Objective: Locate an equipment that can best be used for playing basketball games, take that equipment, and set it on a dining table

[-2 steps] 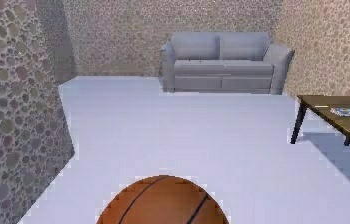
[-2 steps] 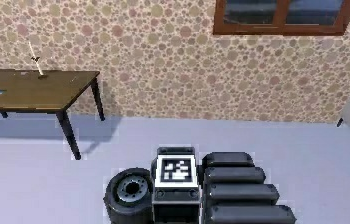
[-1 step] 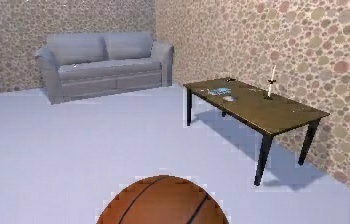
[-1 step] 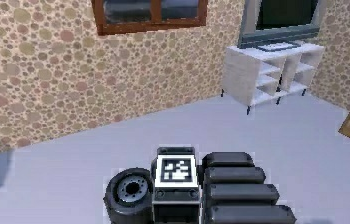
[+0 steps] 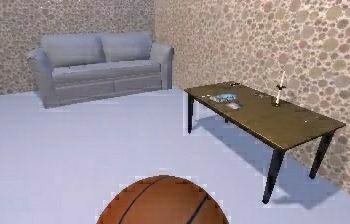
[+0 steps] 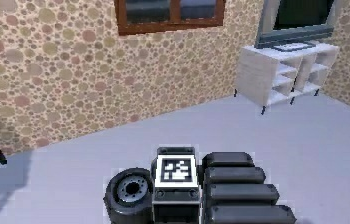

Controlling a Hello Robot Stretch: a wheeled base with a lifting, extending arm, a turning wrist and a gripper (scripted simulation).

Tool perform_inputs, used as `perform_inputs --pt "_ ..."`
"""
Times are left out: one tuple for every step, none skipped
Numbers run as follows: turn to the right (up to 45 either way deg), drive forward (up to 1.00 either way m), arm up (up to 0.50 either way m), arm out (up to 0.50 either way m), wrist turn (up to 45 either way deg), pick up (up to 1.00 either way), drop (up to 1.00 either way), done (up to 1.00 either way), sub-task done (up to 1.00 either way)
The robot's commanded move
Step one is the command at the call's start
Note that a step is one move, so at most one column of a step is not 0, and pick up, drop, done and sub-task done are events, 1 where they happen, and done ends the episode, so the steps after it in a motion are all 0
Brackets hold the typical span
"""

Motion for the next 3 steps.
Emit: perform_inputs --pt "0.0 1.0 0.0 0.0 0.0 0.0 0.0 0.0 0.0" --pt "0.0 0.6 0.0 0.0 0.0 0.0 0.0 0.0 0.0" --pt "-45.0 0.0 0.0 0.0 0.0 0.0 0.0 0.0 0.0"
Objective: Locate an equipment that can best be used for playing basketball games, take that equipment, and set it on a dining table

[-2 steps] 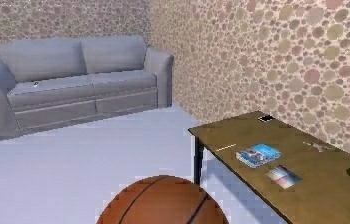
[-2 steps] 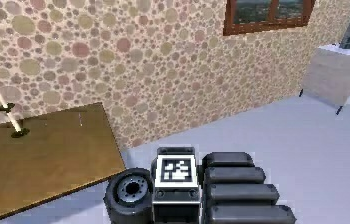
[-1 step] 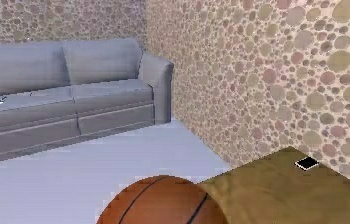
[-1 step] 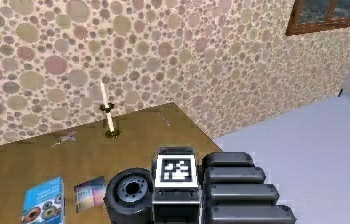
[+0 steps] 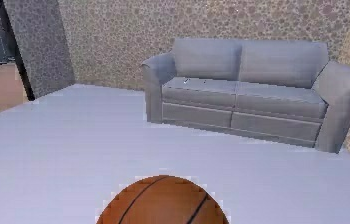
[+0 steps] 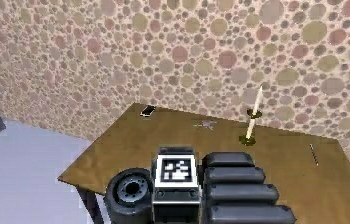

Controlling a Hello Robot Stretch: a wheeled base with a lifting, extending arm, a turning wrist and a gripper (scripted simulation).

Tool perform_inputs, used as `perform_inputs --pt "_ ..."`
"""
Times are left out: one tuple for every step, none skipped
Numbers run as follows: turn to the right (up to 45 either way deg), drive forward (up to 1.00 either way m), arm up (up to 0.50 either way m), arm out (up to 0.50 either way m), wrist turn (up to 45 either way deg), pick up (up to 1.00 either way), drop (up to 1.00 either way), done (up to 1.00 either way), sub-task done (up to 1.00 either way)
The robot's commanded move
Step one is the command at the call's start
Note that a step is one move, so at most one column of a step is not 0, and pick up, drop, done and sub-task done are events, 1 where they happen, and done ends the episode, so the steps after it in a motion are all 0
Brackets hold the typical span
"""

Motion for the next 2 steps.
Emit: perform_inputs --pt "-45.0 0.0 0.0 0.0 0.0 0.0 0.0 0.0 0.0" --pt "-45.0 0.0 0.0 0.0 0.0 0.0 0.0 0.0 0.0"
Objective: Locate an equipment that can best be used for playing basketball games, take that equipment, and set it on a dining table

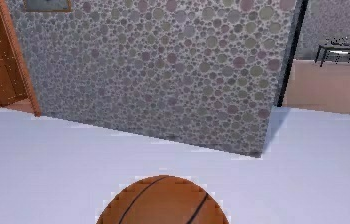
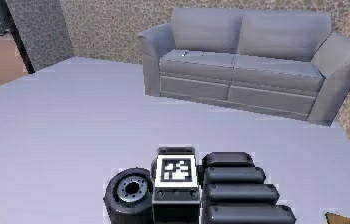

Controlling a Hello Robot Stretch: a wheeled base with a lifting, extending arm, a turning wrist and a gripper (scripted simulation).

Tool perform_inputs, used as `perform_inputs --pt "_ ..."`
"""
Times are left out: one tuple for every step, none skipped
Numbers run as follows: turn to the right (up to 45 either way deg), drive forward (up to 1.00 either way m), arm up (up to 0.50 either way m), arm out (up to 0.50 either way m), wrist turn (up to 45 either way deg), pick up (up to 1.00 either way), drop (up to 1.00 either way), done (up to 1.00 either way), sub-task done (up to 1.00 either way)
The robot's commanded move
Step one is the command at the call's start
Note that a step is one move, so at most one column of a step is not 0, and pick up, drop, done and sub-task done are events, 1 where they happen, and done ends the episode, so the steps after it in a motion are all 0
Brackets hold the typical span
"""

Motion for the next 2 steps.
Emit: perform_inputs --pt "-6.0 0.0 0.0 0.0 0.0 0.0 0.0 0.0 0.0" --pt "45.0 0.0 0.0 0.0 0.0 0.0 0.0 0.0 0.0"
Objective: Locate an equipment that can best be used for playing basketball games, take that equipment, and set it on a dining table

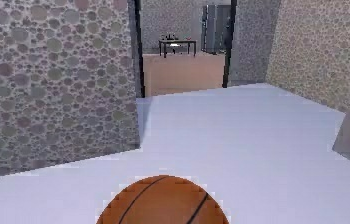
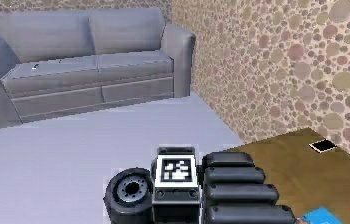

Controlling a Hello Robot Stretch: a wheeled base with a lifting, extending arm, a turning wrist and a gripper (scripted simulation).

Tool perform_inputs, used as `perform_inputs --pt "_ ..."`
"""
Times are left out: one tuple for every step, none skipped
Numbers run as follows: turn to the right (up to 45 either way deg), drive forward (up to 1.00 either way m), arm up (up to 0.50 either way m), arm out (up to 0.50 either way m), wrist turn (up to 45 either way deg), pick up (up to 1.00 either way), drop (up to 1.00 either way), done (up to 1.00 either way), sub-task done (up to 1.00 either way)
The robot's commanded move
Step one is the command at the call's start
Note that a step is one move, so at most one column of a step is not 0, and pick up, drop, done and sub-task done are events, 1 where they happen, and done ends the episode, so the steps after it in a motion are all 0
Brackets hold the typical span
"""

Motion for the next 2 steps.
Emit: perform_inputs --pt "45.0 0.0 0.0 0.0 0.0 0.0 0.0 0.0 0.0" --pt "42.0 0.0 0.0 0.0 0.0 0.0 0.0 0.0 0.0"
